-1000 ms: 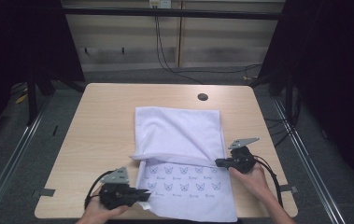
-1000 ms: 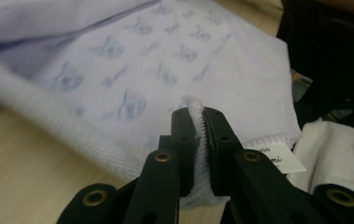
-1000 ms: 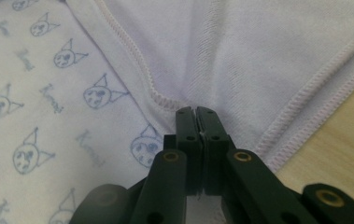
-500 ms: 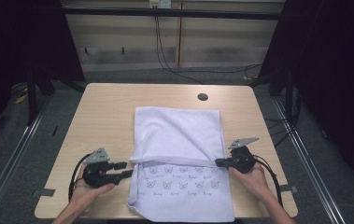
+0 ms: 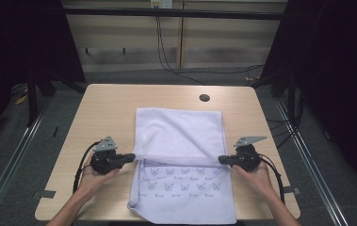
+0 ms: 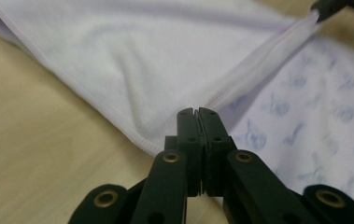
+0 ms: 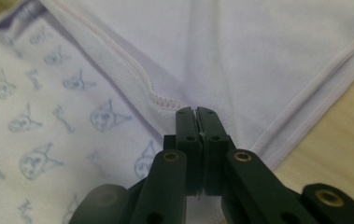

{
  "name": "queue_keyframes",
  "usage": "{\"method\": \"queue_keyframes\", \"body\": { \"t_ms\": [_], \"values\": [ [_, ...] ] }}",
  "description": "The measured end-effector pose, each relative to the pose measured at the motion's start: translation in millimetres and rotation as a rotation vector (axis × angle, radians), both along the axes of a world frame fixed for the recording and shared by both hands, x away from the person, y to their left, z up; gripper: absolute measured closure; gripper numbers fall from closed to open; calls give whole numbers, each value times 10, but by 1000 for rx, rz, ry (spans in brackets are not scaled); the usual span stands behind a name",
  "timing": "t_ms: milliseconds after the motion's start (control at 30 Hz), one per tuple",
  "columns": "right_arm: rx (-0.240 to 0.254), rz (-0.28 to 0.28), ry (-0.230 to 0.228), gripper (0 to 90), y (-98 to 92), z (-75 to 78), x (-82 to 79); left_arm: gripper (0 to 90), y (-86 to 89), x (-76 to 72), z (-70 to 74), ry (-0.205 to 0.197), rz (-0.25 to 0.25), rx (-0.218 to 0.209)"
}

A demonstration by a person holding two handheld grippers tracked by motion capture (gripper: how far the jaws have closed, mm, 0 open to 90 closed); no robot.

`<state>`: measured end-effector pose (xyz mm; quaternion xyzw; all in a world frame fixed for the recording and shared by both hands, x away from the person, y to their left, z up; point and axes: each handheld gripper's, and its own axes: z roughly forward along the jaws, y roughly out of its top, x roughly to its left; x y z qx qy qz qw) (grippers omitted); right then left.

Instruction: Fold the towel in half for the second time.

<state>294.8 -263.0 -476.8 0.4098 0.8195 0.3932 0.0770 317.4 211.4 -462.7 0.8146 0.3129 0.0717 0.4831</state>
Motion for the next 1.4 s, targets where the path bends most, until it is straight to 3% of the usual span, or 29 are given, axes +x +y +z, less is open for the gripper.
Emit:
{"method": "queue_keyframes", "body": {
  "t_ms": [67, 167, 267, 367, 433, 500, 533, 600, 633, 667, 733, 833, 933, 1000, 1033, 1133, 1233, 1333, 1400],
  "values": [
    [40, -14, -43, 888, -44, 152, -33, 888, 10, -70, 144, -19, -8, -40],
    [84, -6, -113, 888, -107, 401, -171, 887, 15, -311, 386, -59, -65, -81],
    [117, 6, -171, 888, -156, 611, -433, 885, 100, -629, 537, -81, -102, -113],
    [138, 31, -200, 888, -201, 714, -764, 879, 222, -930, 558, -73, -125, -154],
    [130, 56, -189, 887, -204, 695, -982, 871, 269, -1086, 503, -58, -169, -153],
    [109, 92, -150, 882, -186, 602, -1163, 838, 272, -1148, 397, 18, -248, -96],
    [101, 105, -116, 877, -176, 537, -1234, 817, 257, -1178, 330, 24, -246, -55],
    [82, 134, -56, 871, -151, 373, -1314, 812, 235, -1173, 203, 76, -275, -29],
    [69, 140, -31, 870, -139, 291, -1333, 822, 230, -1165, 167, 84, -267, -14],
    [57, 151, 7, 859, -127, 221, -1345, 812, 236, -1148, 145, 95, -267, -20],
    [27, 174, 33, 815, -125, 149, -1365, 766, 264, -1107, 135, 101, -254, -45],
    [77, 221, 77, 664, -154, 153, -1387, 695, 276, -973, 115, 108, -212, -60],
    [96, 216, 50, 637, -175, 209, -1369, 654, 190, -736, 71, 116, -189, -62],
    [138, 206, 23, 632, -192, 258, -1289, 643, 93, -515, 23, 122, -179, -51],
    [158, 198, 11, 640, -192, 278, -1226, 642, 35, -398, -11, 130, -158, -39],
    [139, 159, -14, 692, -139, 281, -920, 654, -124, -29, -125, 152, -107, 11],
    [85, 122, -10, 742, -17, 192, -519, 672, -244, 272, -235, 166, -54, 25],
    [25, 96, 1, 747, 104, 64, -135, 677, -345, 446, -347, 156, -31, 85],
    [-11, 69, 16, 747, 156, -26, 63, 707, -341, 501, -408, 168, -27, 69]
  ]
}}
